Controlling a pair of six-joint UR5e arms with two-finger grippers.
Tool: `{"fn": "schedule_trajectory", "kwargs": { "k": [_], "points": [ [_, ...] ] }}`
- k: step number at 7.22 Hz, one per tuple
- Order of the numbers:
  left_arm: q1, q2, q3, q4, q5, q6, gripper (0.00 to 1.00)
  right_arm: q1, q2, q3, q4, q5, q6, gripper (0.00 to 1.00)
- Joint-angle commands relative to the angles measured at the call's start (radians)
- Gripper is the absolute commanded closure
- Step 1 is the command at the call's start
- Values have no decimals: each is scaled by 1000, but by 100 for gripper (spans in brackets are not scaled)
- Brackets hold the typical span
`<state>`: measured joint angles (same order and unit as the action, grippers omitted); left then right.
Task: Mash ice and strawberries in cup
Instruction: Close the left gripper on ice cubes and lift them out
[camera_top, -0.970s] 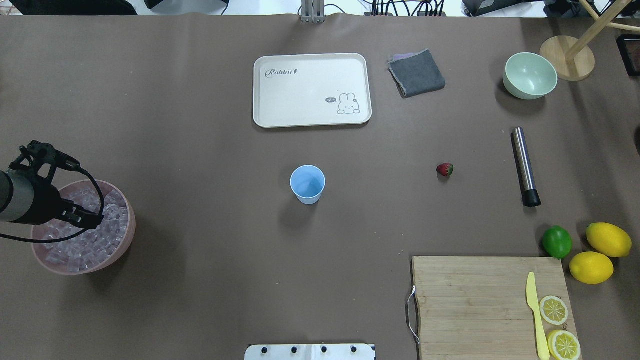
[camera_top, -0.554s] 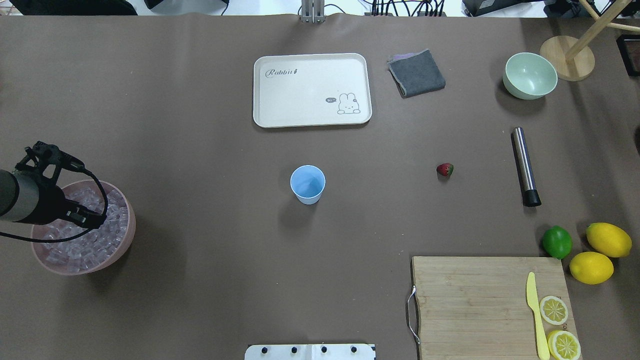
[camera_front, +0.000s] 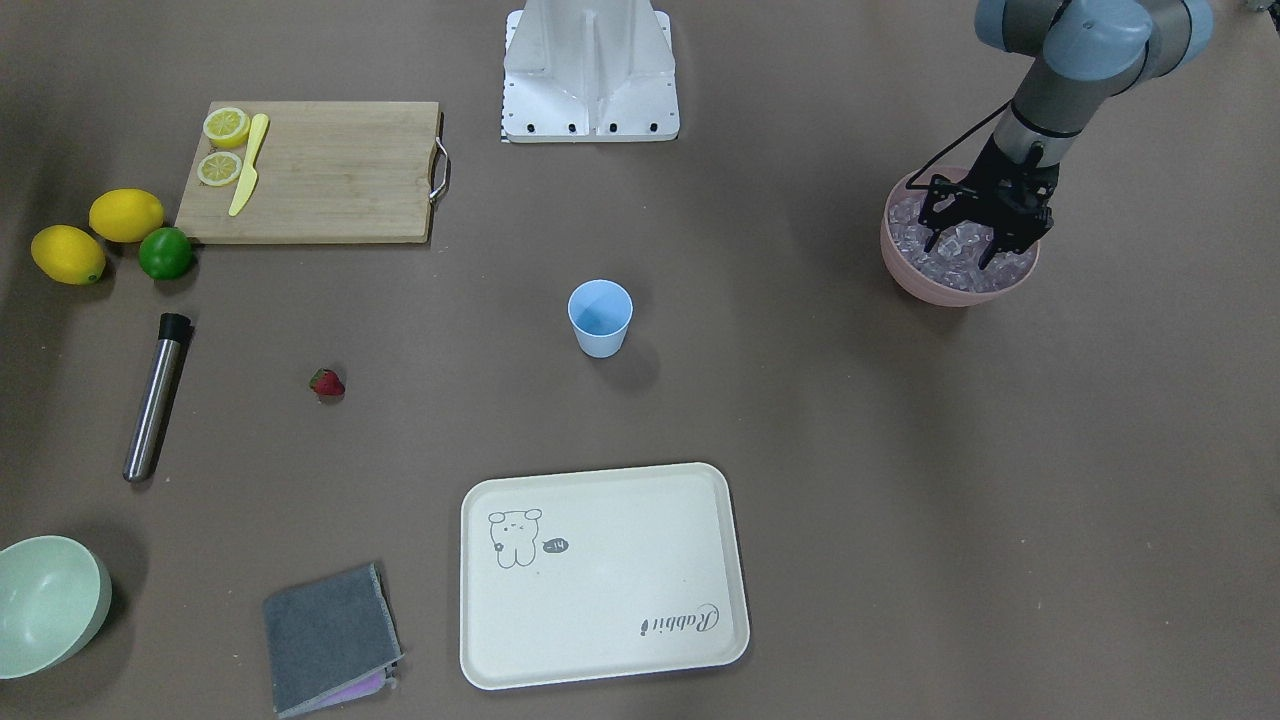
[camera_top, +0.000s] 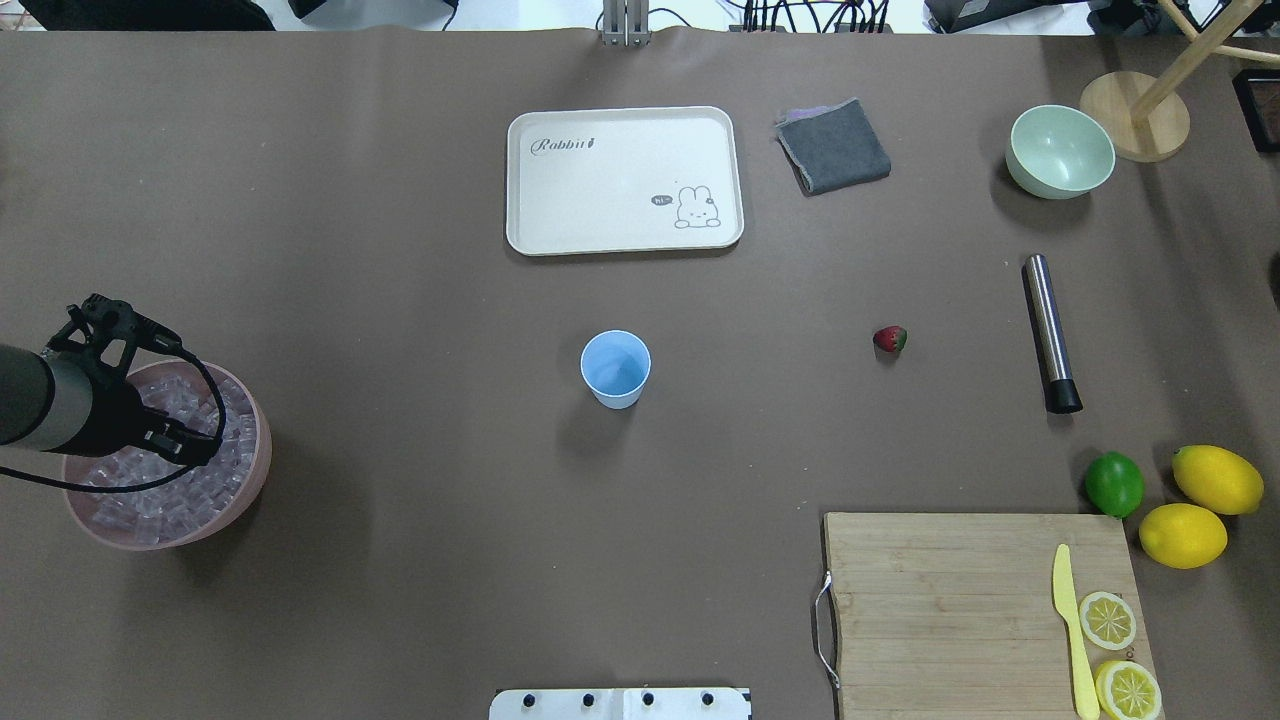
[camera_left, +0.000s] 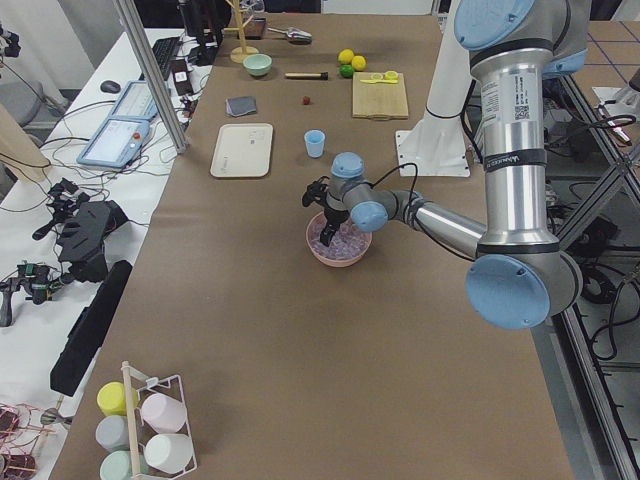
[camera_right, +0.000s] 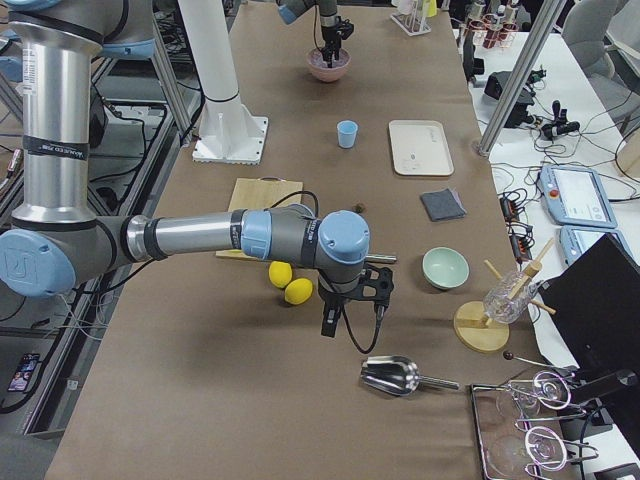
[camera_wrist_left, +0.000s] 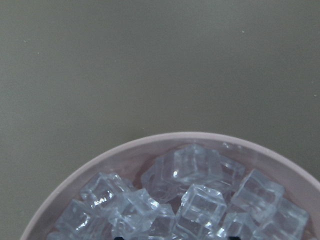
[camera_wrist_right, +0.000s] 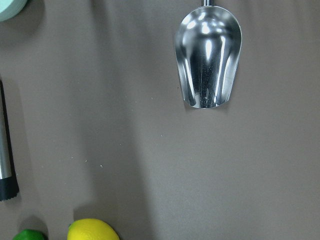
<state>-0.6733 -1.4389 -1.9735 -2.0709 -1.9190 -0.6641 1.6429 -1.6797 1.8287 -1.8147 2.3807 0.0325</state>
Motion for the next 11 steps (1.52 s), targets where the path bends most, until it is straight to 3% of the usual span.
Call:
{"fn": "schedule_trajectory", "kwargs": {
  "k": [1,7,8,10,11],
  "points": [
    [3,6,-1,-2,0,0,26,0,0,4,0,0,1,0],
    [24,11,18,-15,0,-5,26,0,1,12,0,0,1,0],
    [24,12,15,-23,0,-8,36,0,1,12,0,0,1,0],
    [23,17,4,-28,-2,-9,74,0,-2,20,0,0,1,0],
    [18,27,-11,-28,-5,-9,85,0,-5,24,-2,0,1,0]
  ]
}}
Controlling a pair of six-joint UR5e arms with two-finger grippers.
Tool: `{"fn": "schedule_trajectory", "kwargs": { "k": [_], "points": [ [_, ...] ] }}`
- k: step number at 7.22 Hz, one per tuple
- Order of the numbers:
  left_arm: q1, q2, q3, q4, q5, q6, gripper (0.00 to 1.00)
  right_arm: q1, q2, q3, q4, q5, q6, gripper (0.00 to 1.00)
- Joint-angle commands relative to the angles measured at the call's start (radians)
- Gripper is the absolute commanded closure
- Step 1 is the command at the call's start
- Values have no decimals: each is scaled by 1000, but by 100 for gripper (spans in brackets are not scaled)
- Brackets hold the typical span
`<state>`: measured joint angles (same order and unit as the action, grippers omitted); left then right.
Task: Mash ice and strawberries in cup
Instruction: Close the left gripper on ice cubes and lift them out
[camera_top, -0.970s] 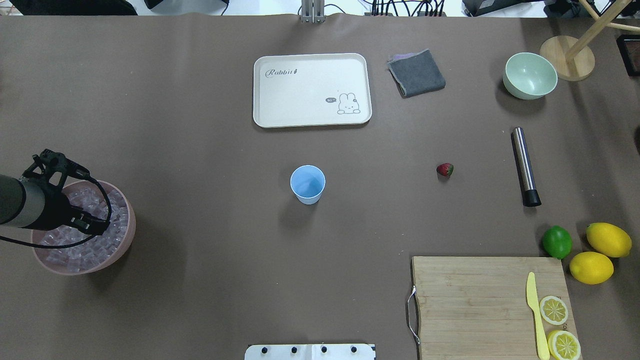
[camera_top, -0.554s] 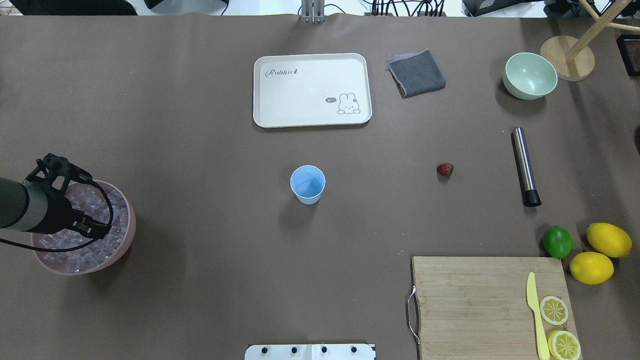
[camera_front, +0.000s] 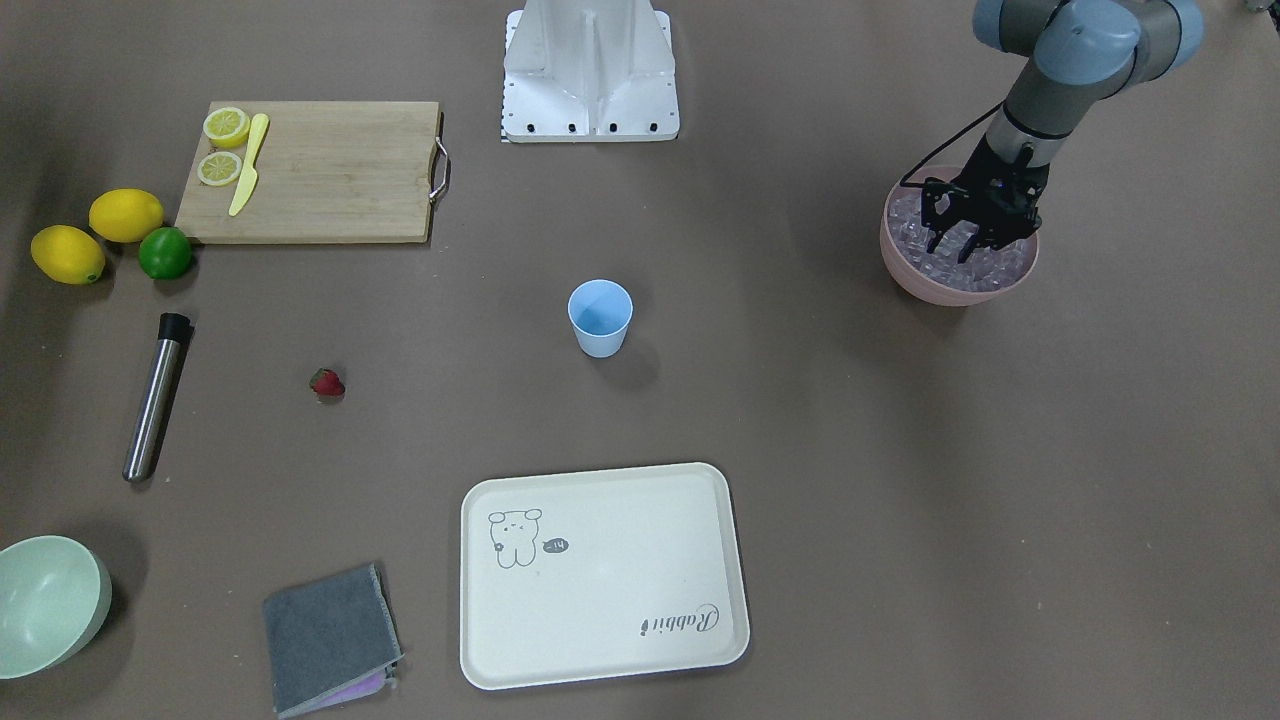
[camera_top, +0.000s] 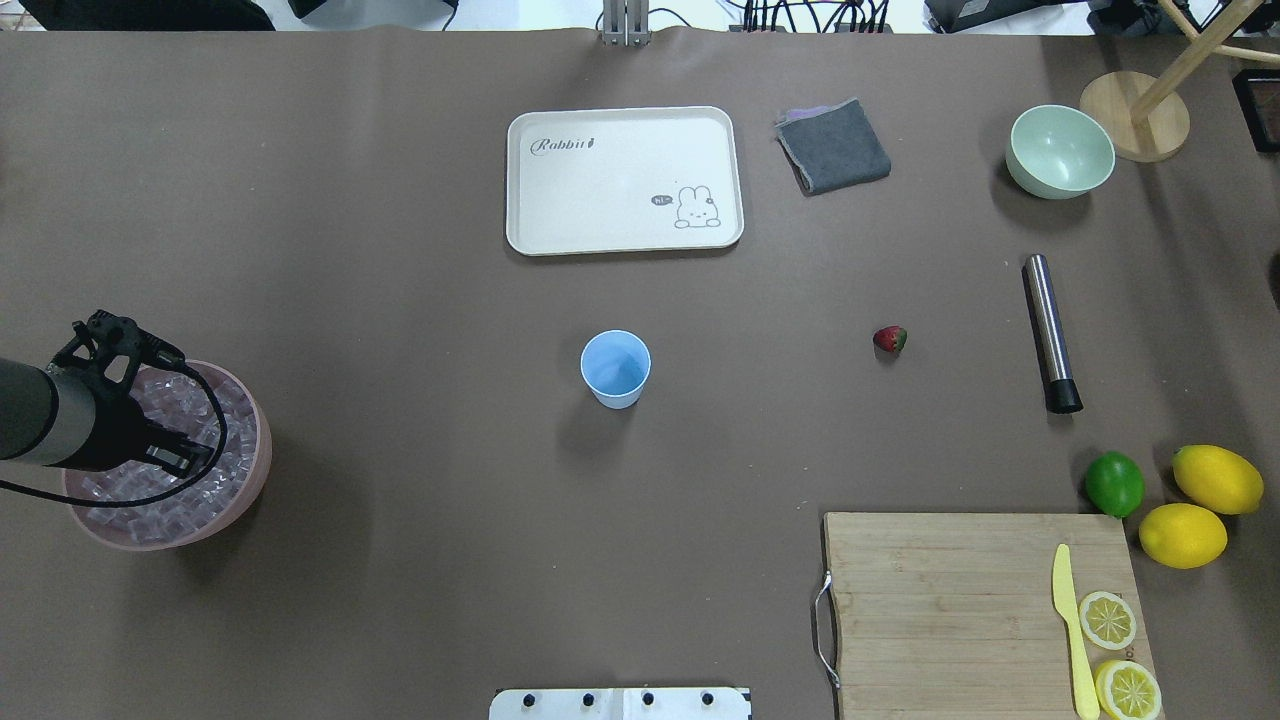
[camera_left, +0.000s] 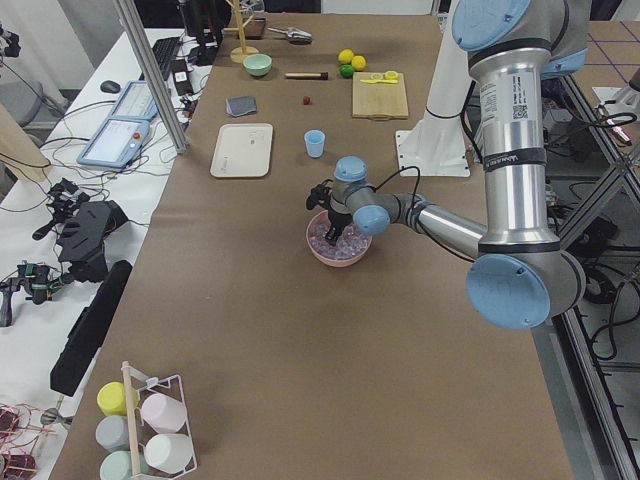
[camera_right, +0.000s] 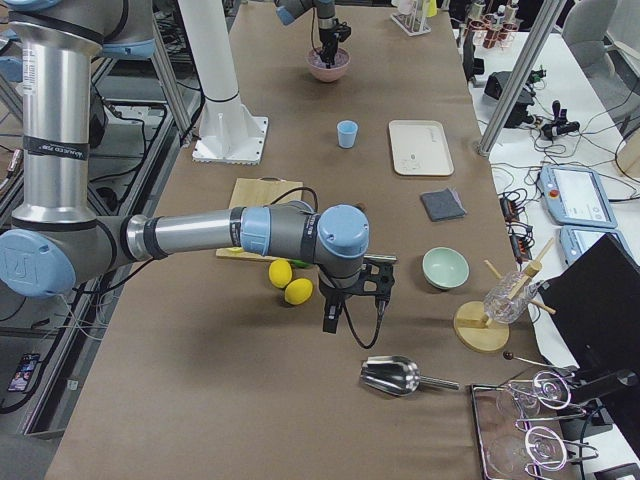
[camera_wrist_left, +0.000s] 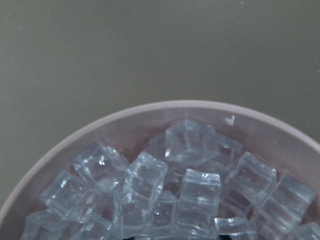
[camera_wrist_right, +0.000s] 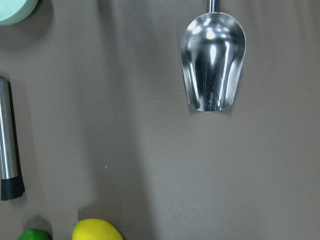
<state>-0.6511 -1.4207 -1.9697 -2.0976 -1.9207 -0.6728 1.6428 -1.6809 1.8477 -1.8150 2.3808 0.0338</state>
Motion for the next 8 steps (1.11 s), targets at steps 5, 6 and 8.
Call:
{"fn": "schedule_trajectory", "kwargs": {
  "k": [5,6,8],
  "points": [
    [-82,11,-144,2,-8,-7,100,2,-8,16,-1,5,0,0],
    [-82,-48,-156,2,-6,-23,100,2,-8,19,-1,5,0,0],
    [-72,-290,-109,10,-3,-211,100,2,-8,21,-1,3,0,0]
  ]
}}
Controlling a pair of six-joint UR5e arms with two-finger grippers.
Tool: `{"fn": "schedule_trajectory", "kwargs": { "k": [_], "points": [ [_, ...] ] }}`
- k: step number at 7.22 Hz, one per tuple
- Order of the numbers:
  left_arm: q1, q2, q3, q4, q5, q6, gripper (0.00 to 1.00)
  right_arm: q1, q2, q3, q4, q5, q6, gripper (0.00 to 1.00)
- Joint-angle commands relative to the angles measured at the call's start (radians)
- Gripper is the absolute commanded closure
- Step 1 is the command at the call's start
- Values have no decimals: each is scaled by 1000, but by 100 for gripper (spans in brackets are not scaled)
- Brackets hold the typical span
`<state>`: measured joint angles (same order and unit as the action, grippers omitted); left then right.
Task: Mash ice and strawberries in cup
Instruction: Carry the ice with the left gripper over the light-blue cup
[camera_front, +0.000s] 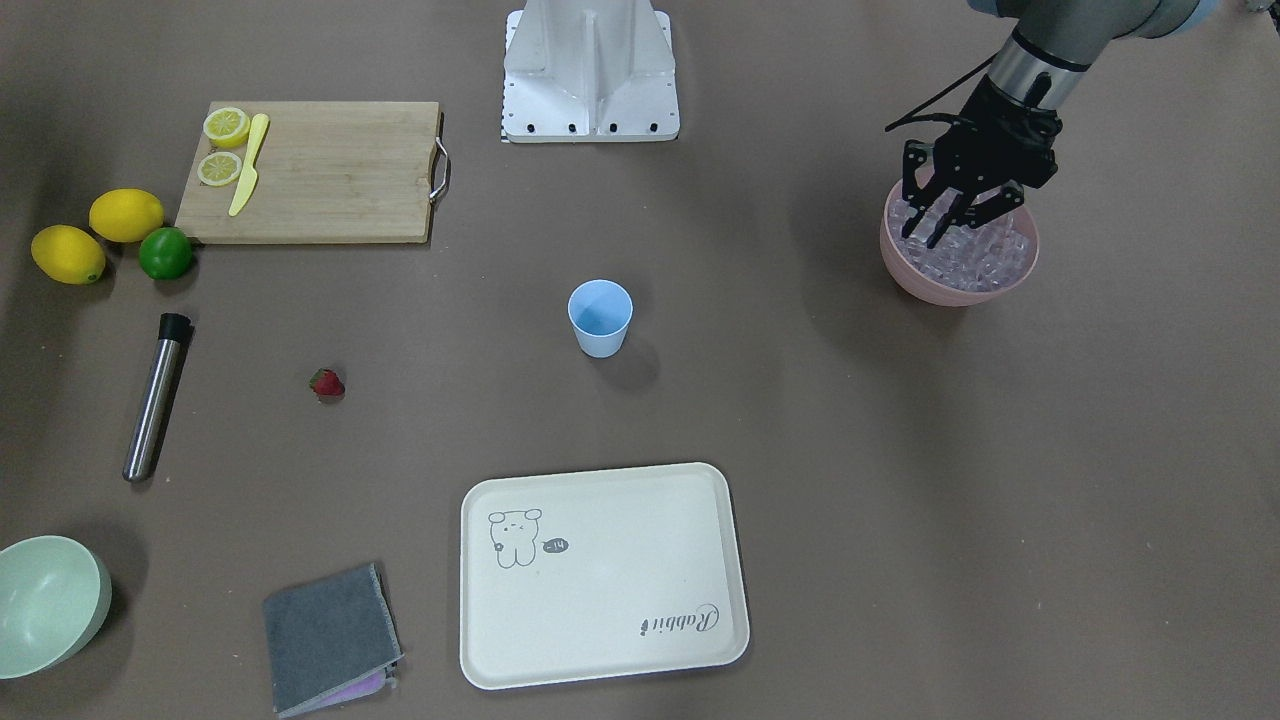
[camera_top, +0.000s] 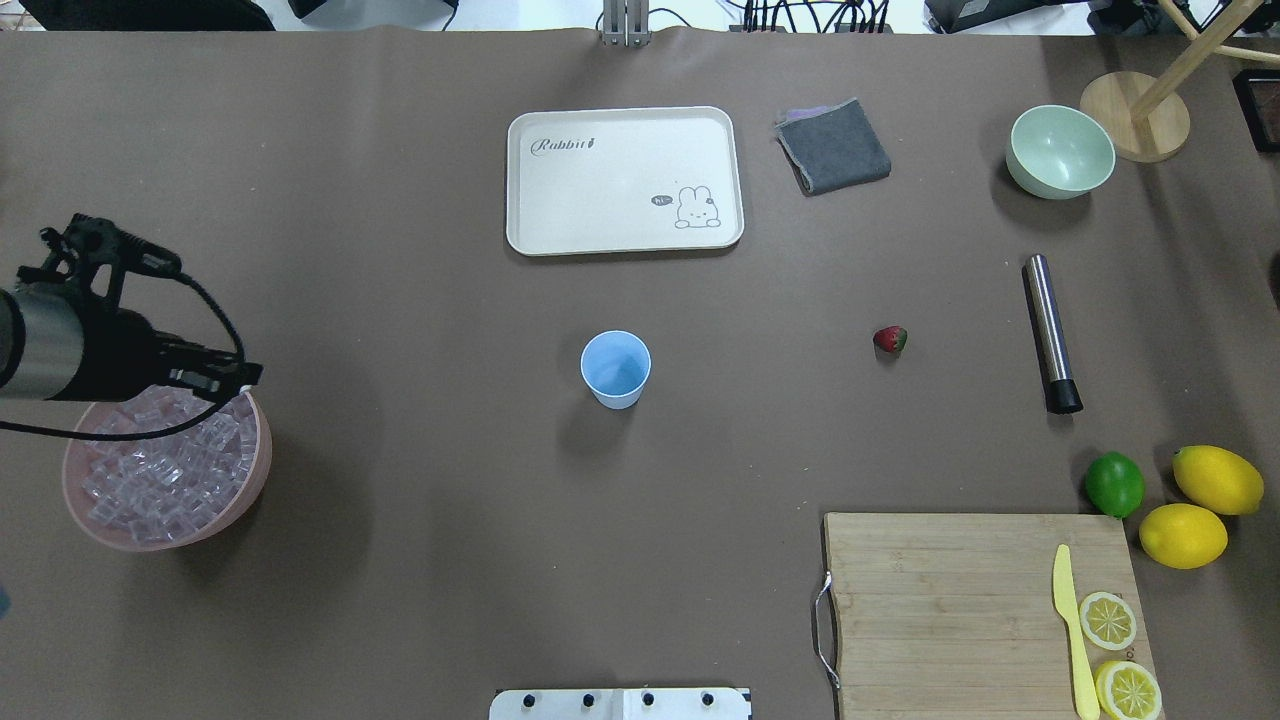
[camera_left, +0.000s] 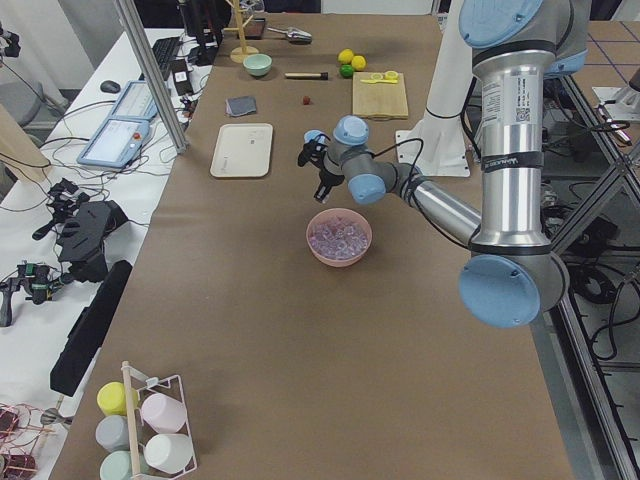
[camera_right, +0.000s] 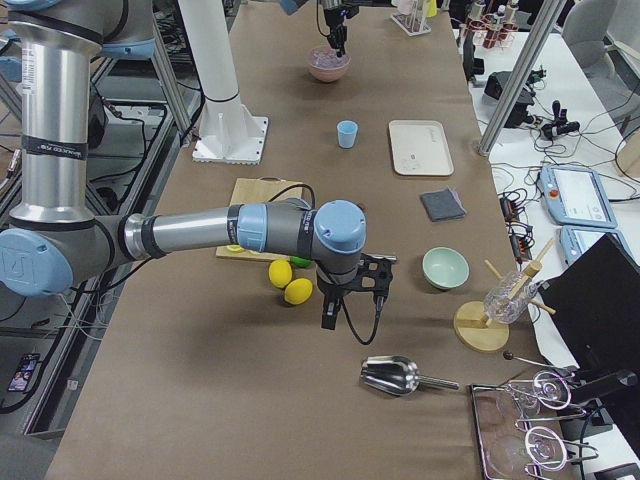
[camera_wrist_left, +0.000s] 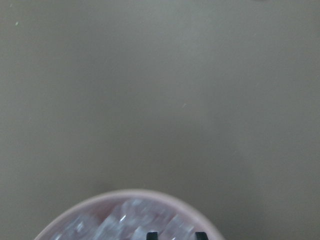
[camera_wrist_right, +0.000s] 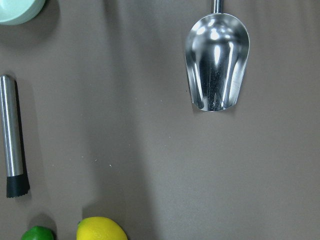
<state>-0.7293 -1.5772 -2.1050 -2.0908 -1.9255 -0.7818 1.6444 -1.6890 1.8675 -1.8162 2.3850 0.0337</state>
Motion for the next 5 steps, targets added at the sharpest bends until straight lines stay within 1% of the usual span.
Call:
{"fn": "schedule_trajectory", "kwargs": {
  "k": [1,2,3,4,5],
  "points": [
    [25,-246,67,8,5,-190,100,0,2,-1,2,-1,0,0],
    [63,-355,100,70,10,-242,100,0,3,1,3,-3,-2,0],
    [99,-456,127,156,70,-272,100,0,0,-1,32,-1,-2,0],
    [202,-513,166,164,192,-305,100,-2,-3,-1,61,-1,-2,0],
    [255,-561,215,164,277,-327,100,-2,-3,-2,66,-1,0,0]
  ]
}}
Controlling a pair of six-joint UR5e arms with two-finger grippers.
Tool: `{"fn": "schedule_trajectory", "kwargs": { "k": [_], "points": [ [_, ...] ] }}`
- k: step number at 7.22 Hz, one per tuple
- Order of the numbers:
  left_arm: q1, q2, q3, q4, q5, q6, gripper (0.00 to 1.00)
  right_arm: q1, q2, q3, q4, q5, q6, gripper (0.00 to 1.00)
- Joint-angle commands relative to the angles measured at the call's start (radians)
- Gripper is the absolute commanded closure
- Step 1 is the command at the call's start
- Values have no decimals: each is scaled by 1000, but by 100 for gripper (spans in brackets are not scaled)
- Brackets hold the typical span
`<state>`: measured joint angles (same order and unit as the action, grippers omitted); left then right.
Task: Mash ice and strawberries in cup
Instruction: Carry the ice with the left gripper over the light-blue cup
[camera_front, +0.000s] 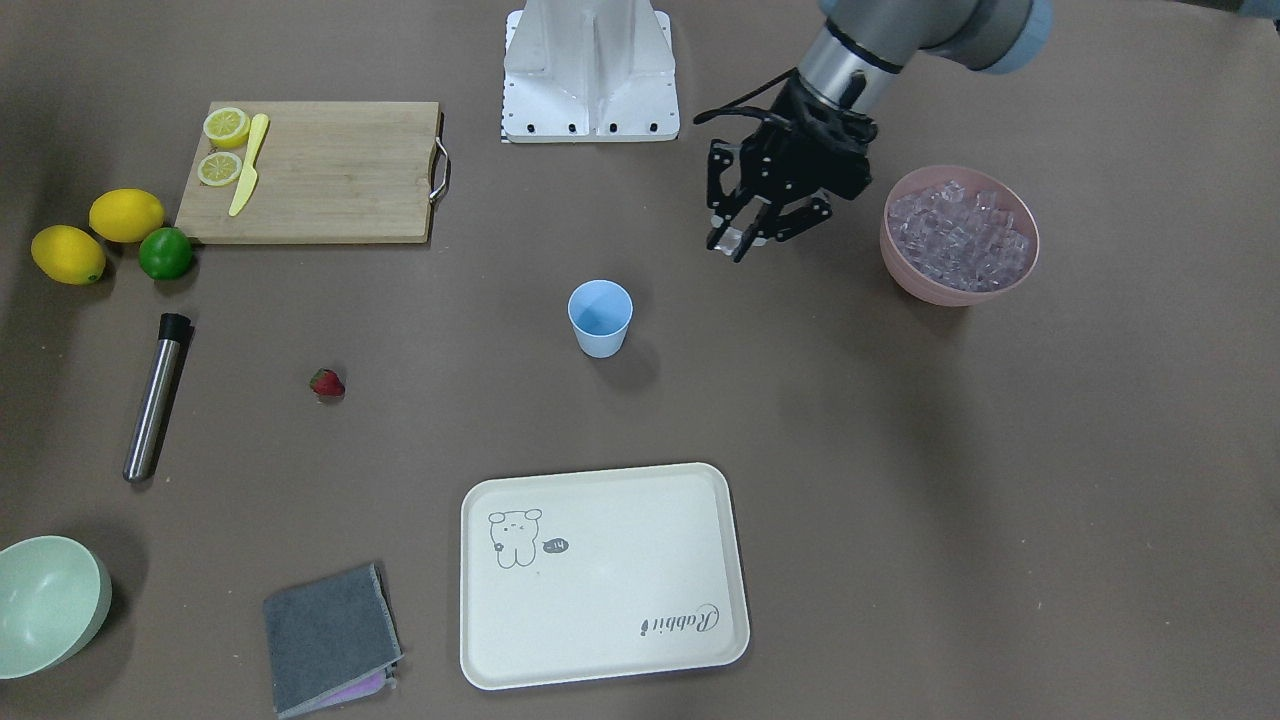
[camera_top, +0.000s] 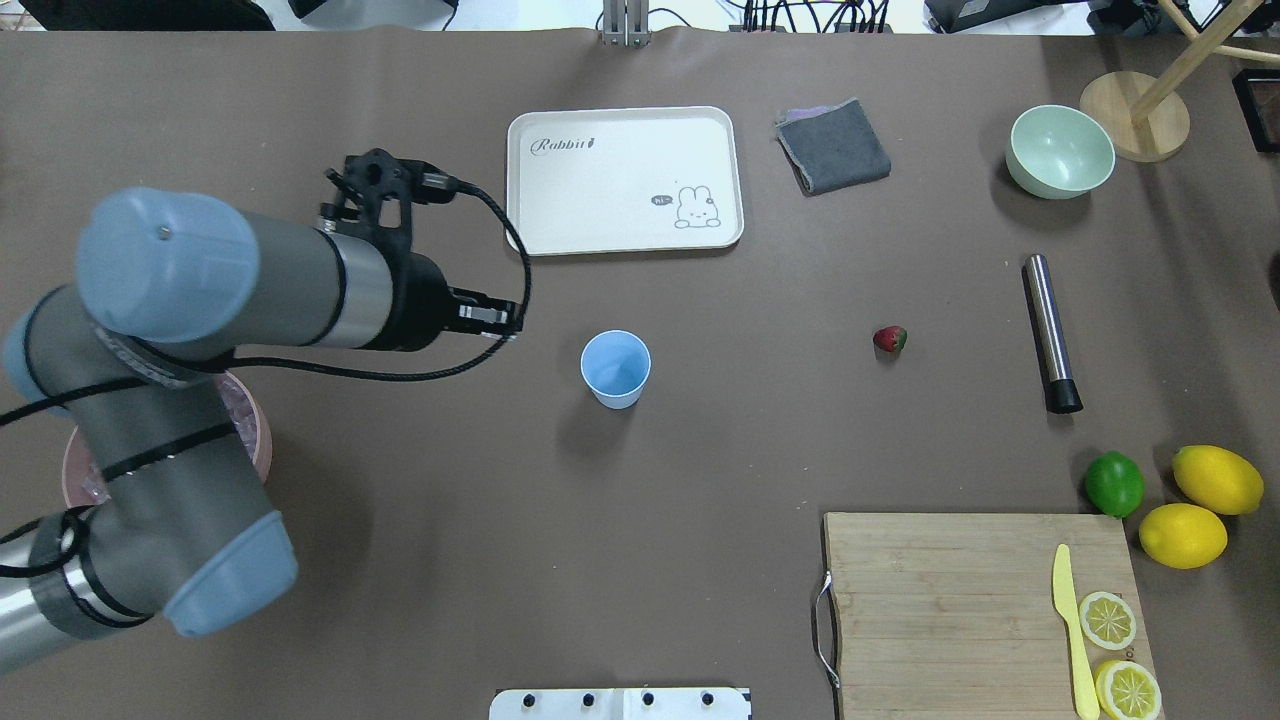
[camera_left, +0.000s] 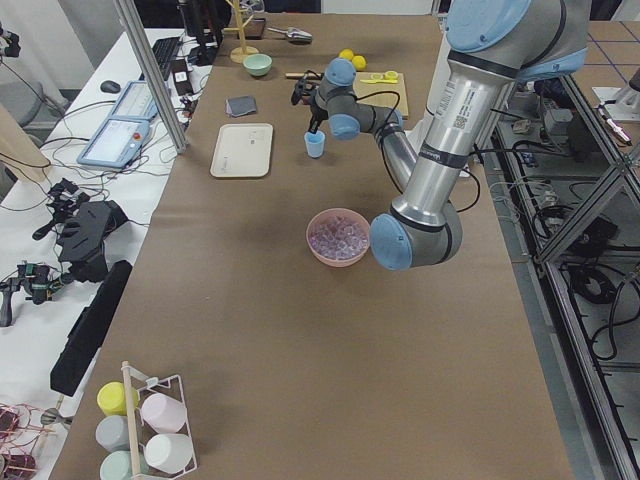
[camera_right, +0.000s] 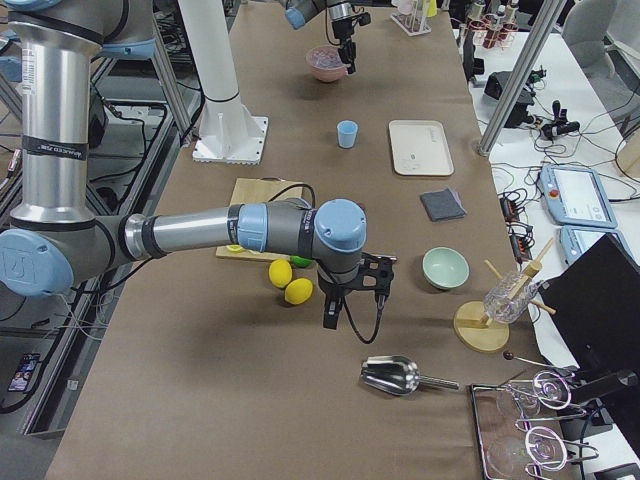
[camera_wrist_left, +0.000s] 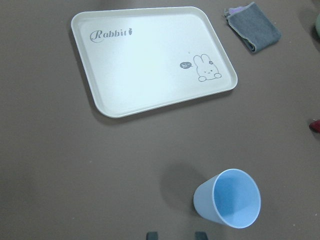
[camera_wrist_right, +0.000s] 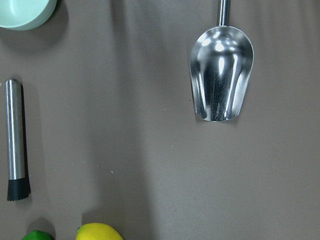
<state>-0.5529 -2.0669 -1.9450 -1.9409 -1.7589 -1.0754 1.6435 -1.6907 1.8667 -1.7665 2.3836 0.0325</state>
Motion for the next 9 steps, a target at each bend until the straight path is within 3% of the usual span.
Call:
{"fn": "schedule_trajectory", "kwargs": {
  "k": [1,4,9],
  "points": [
    [103,-112,108,8,154,-56,100,-1,0,0,16,0,1,0],
    [145,-133,240,-93,213,-57,100,-1,0,0,16,2,1,0],
    [145,-143,265,-99,213,-57,100,-1,0,-1,16,2,3,0]
  ]
}}
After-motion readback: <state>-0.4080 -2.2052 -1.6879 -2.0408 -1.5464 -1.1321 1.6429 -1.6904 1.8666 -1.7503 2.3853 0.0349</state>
